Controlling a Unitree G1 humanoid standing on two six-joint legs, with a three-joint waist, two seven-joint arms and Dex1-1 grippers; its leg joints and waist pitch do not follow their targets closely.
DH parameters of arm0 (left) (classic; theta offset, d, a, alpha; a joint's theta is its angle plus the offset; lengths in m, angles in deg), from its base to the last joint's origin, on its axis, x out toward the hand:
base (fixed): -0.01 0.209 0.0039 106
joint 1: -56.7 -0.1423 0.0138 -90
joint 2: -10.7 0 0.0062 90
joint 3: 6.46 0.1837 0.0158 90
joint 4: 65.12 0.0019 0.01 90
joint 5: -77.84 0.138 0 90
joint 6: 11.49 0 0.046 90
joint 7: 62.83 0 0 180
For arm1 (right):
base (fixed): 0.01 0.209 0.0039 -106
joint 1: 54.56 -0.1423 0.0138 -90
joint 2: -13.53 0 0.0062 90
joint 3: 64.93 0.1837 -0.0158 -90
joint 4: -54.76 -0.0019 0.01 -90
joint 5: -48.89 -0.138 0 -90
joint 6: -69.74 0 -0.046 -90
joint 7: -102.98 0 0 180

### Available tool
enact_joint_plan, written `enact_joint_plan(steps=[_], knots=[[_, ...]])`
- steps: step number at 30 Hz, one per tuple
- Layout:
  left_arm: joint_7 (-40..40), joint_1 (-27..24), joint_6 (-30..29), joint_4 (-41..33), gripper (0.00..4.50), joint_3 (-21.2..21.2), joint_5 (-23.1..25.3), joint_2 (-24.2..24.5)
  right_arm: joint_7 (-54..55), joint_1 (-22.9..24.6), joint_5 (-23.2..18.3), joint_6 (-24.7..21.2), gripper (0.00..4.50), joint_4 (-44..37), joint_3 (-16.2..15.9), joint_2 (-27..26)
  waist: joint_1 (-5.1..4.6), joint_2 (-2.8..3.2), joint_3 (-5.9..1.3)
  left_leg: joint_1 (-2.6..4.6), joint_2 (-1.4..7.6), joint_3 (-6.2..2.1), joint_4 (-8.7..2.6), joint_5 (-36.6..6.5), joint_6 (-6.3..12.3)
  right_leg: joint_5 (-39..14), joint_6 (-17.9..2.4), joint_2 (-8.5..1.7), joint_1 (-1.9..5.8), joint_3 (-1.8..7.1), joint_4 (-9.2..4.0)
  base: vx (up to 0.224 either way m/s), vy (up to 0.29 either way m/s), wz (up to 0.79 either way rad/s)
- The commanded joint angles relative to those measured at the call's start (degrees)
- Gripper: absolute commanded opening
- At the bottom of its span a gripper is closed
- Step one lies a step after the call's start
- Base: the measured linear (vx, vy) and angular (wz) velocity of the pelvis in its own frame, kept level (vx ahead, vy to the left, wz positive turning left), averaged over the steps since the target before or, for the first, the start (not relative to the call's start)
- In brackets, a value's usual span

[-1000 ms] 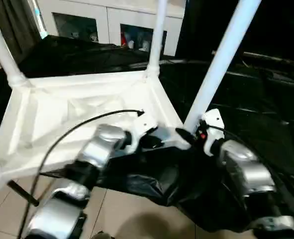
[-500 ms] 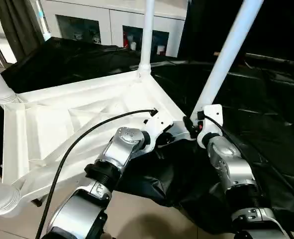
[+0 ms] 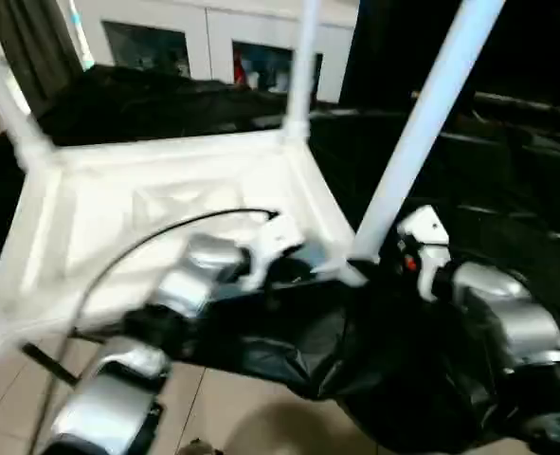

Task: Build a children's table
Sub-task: Rotate leg to tighten

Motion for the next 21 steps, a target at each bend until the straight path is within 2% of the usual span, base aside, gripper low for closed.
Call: enact_joint_plan(steps=[1, 3, 5, 10, 15, 21], knots=[[3.49, -1.26, 0.22, -1.39, 0.0, 1.71, -2.64, -0.76, -5.95, 0.86, -2.24, -2.17, 3.0, -2.48, -3.26, 0.76, 0.06, -0.81, -2.66, 0.53, 1.4, -0.33, -2.78, -8.29, 6.13, -2.24, -13.95, -2.28, 2.54, 1.46, -2.71, 0.0, 0.0, 0.0], [6.27, -1.85, 0.02, -2.23, 0.0, 2.32, -2.88, 0.74, -9.6, 0.91, -3.32, -3.28, 3.0, -3.39, -3.78, 3.04, 0.38, -0.68, -2.75, 0.83, 1.56, -0.21, -2.59, -8.1, 6.58, -1.39, -14.75, -2.29, 2.46, 1.42, -2.52, 0.0, 0.0, 0.0], [7.59, -2.29, 0.1, -2.78, 0.0, 2.43, -3.2, 1.43, -11.19, 0.44, -3.57, -3.19, 3.0, -3.01, -3.89, 3.91, 0.55, -0.77, -2.64, 0.7, 1.57, -0.05, -2.49, -7.85, 6.62, -0.86, -15.31, -2.31, 2.46, 1.39, -2.37, 0.0, 0.0, 0.0], [8.89, -2.82, -0.34, -3.81, 0.0, 2.47, -3.36, 2.15, -13.1, -0.15, -3.32, -2.56, 3.0, -2.36, -4.31, 4.46, 0.68, -0.86, -2.55, 0.76, 1.59, -0.09, -2.59, -9.75, 5.44, -4.95, -14.66, -2.6, 2.43, 1.52, -2.72, 0.0, 0.0, 0.0], [9.16, -2.98, -0.54, -4.39, 0.0, 2.44, -3.42, 2.56, -13.08, -0.59, -2.76, -1.17, 2.5, -1.58, -5.21, 4.21, 0.56, -0.87, -2.48, 0.85, 1.6, -0.25, -2.82, -12.07, 3.81, -9.42, -13.47, -2.76, 2.26, 1.62, -3.1, 0.0, 0.0, 0.0], [9.01, -3.03, -0.53, -4.63, 0.0, 2.21, -3.38, 2.59, -13.25, -0.29, -2.51, -0.86, 2.09, -1.76, -5.38, 3.45, 0.48, -0.95, -2.59, 0.72, 1.46, -0.25, -2.64, -10.31, 4.29, -6.46, -13.72, -2.57, 2.39, 1.58, -2.72, 0.0, 0.0, 0.0]])
